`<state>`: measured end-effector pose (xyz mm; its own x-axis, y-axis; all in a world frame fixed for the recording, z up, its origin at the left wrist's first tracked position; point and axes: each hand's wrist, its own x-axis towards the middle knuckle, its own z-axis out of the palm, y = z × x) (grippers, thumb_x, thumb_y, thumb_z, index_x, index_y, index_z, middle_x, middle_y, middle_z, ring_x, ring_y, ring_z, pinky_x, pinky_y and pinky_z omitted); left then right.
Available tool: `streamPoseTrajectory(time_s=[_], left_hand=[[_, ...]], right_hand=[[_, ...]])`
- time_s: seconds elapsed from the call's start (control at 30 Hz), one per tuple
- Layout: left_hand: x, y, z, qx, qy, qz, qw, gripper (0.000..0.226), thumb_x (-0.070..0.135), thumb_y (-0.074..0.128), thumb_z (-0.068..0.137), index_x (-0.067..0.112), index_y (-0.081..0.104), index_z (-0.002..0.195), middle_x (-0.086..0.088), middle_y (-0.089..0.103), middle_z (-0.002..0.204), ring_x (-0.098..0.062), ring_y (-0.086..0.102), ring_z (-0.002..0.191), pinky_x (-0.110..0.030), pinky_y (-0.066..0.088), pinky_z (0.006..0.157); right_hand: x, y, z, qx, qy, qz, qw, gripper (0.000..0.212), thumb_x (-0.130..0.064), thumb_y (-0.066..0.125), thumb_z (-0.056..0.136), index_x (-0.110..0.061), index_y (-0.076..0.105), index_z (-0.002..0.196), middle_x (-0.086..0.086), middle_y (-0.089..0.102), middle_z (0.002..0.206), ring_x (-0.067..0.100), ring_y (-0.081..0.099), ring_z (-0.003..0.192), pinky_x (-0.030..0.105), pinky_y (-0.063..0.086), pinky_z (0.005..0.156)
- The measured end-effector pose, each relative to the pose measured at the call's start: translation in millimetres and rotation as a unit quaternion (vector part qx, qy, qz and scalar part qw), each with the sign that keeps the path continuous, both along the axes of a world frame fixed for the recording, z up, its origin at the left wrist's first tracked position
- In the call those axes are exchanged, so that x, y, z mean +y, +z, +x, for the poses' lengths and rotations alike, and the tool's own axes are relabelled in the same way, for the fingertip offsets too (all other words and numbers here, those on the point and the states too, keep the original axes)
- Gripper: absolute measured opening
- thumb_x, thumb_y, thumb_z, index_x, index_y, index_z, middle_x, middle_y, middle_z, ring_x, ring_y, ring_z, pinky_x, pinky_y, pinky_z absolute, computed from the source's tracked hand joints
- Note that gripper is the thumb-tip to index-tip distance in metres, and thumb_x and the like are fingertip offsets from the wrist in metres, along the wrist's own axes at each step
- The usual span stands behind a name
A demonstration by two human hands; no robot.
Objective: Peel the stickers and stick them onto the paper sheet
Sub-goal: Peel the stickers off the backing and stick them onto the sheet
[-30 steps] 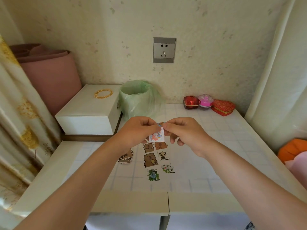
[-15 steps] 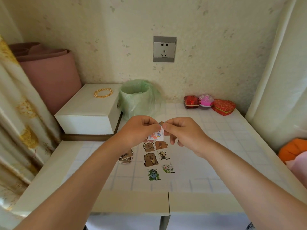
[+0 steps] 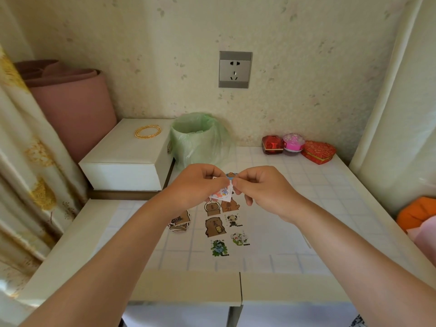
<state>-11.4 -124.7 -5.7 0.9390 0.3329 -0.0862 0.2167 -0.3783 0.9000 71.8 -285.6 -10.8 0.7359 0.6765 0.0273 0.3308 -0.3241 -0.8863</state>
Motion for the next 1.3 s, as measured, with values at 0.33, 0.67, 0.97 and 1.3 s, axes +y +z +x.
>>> streamPoseTrajectory(time_s=[0.33,0.67,0.97,1.3], left_hand=[[-1.1,1.3,-1.7,-0.004,-0.024,0.016,1.0,0.008,0.017,0.067,0.09,0.014,0.074,0.088,-0.008,0.075,0.082,-0.004,0.062,0.062,-0.019,0.05,0.061],[7.8,7.5,-5.5,-0.009,-0.058,-0.016,0.998,0.011,0.022,0.062,0.096,0.019,0.072,0.092,0.005,0.074,0.081,-0.002,0.063,0.071,-0.016,0.051,0.062],[5.7,7.9,-5.8,0.0,-0.044,0.0,0.999,0.012,0.02,0.062,0.095,0.014,0.073,0.096,0.004,0.072,0.078,0.001,0.06,0.064,-0.012,0.049,0.058],[5.1,8.1,-5.4,0.001,-0.04,0.011,0.999,0.011,0.018,0.063,0.094,0.014,0.073,0.094,0.005,0.071,0.073,0.002,0.059,0.06,-0.011,0.049,0.056]], right_hand=[[-0.2,-3.7,-1.2,-0.08,0.014,-0.009,0.997,0.026,-0.023,0.062,0.093,-0.02,0.071,0.069,-0.013,0.054,0.05,0.004,0.044,0.048,0.02,0.035,0.049],[1.5,0.9,-5.1,0.106,-0.008,0.072,0.992,0.019,-0.015,0.06,0.097,-0.013,0.076,0.088,0.006,0.074,0.08,0.013,0.05,0.049,0.018,0.035,0.046],[2.2,1.3,-5.9,0.072,-0.034,0.069,0.994,0.016,-0.015,0.064,0.094,-0.014,0.076,0.084,-0.001,0.073,0.074,0.016,0.051,0.051,0.011,0.035,0.043],[1.1,-3.5,-3.4,-0.014,-0.019,0.036,0.999,0.015,-0.019,0.065,0.094,-0.021,0.074,0.082,-0.017,0.06,0.049,0.007,0.05,0.049,0.012,0.039,0.05]])
